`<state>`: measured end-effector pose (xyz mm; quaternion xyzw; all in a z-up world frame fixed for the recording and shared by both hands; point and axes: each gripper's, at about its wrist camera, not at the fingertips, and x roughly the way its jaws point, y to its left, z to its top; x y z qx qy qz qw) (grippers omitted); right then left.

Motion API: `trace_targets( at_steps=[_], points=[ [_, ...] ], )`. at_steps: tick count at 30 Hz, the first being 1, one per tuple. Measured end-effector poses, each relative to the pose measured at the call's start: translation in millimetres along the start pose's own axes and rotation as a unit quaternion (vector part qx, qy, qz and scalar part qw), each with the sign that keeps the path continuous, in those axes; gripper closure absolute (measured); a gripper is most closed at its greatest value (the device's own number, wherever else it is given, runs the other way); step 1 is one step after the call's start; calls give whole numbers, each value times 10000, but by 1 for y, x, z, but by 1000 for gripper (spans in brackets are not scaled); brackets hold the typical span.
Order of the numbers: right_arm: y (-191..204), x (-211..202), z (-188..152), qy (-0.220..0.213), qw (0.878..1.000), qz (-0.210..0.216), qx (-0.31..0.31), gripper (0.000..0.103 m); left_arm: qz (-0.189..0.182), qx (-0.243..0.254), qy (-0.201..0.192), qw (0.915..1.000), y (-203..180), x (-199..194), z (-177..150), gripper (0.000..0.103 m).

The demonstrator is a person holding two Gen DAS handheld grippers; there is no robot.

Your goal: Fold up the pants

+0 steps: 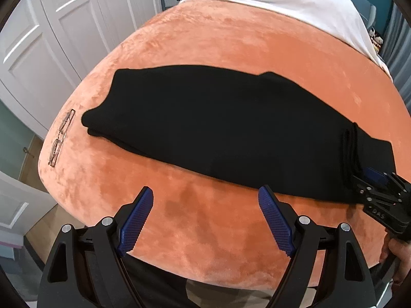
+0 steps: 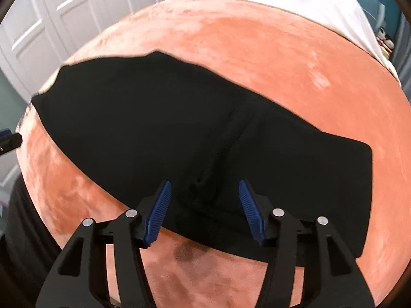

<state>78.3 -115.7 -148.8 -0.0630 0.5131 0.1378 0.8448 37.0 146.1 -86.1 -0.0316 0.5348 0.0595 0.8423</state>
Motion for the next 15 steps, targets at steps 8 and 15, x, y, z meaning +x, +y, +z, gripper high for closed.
trace_targets(
  at_steps=[8,15],
  points=[
    [-16,16,10,41,9993,117,341,88,-49,-91,-23,9999,8,-1,3,22],
    [1,-48,57,-726,9922,542,859,88,-53,5,-228,9997,5,-2,16,22]
  ],
)
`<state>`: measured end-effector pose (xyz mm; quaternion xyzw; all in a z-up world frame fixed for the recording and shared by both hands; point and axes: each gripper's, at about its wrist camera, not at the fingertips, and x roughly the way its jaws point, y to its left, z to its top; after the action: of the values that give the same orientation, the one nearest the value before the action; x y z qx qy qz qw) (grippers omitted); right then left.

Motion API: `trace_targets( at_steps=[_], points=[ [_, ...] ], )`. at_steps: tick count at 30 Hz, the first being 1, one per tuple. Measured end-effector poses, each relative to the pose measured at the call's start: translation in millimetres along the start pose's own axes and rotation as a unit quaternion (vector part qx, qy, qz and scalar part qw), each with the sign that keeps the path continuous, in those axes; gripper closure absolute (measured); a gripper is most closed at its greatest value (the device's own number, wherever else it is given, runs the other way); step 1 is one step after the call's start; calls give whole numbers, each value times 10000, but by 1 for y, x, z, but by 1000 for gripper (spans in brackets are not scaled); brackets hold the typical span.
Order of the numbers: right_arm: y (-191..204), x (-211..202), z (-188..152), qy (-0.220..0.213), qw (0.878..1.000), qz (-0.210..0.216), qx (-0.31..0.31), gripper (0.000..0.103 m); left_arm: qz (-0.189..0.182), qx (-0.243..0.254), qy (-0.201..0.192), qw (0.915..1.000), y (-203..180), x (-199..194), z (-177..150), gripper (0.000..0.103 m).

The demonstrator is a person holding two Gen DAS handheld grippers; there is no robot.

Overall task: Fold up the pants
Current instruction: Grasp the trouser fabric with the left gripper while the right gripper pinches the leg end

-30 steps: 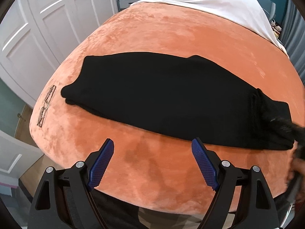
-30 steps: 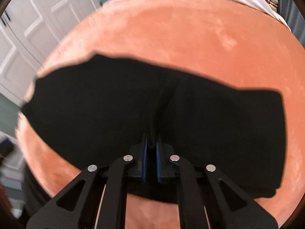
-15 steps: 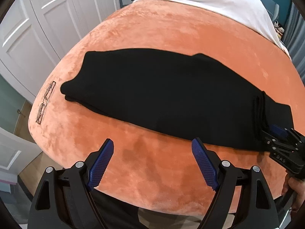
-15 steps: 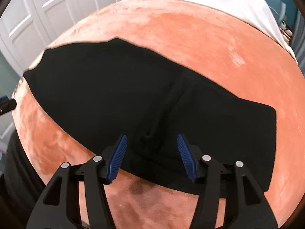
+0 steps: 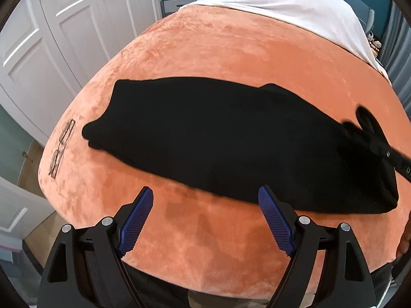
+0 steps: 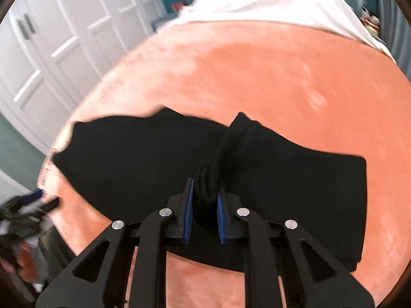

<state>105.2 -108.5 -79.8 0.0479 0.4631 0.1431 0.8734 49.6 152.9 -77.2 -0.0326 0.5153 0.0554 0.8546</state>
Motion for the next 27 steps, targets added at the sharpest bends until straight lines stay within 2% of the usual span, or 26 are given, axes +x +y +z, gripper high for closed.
trace_targets(
  at_steps=[2,3,5,6,7,8,9,10,11,12,15,16,18,20,22,24,27],
  points=[
    [26,11,6,71,9996,116,-256,88,-59,-37,11,10000,1,0,3,22],
    [40,31,4,222,9987,101,-451,87,-83,-65,7,9999,2,-1,4,22],
    [53,74,-6,739,9953,72,-627,85,-77,-82,15,9999,5,-1,5,22],
    [56,104,-17,1130,9914,33,-658,77,-46,-77,22,10000,7,-1,6,22],
    [58,116,-25,1149,9909,-21,-698,75,-3,-64,40,10000,9,-2,6,22],
    [61,111,-27,934,9928,-75,-752,72,33,-27,57,10000,12,-2,6,22],
    [62,95,-25,787,9949,91,-617,61,59,-5,36,10000,15,-2,6,22],
    [60,84,-24,693,9962,250,-467,56,103,17,-2,9999,17,-2,5,22],
    [51,60,-24,419,9978,472,-211,56,131,39,-25,9999,19,-1,5,22],
    [40,41,-25,214,9986,479,-37,55,153,83,-32,9998,20,1,5,22],
    [-14,-6,-37,-187,9978,70,625,39,99,146,17,9998,12,8,7,22],
    [-38,-19,-40,-252,9957,-133,878,33,18,174,26,9998,7,8,9,22],
    [-89,-39,-57,-198,9887,-562,1378,32,-291,227,15,9993,-12,10,16,22],
    [-128,-47,-71,-72,9798,-755,1853,32,-565,214,183,9980,-30,21,24,17],
    [-164,-46,-82,22,9691,-730,2355,32,-882,93,502,9948,-51,42,36,17],
    [-181,-40,-92,45,9612,-535,2707,29,-911,-10,572,9942,-69,59,46,17],
    [-195,-23,-97,77,9546,-162,2973,28,-762,144,671,9947,-97,85,55,18]
  ],
)
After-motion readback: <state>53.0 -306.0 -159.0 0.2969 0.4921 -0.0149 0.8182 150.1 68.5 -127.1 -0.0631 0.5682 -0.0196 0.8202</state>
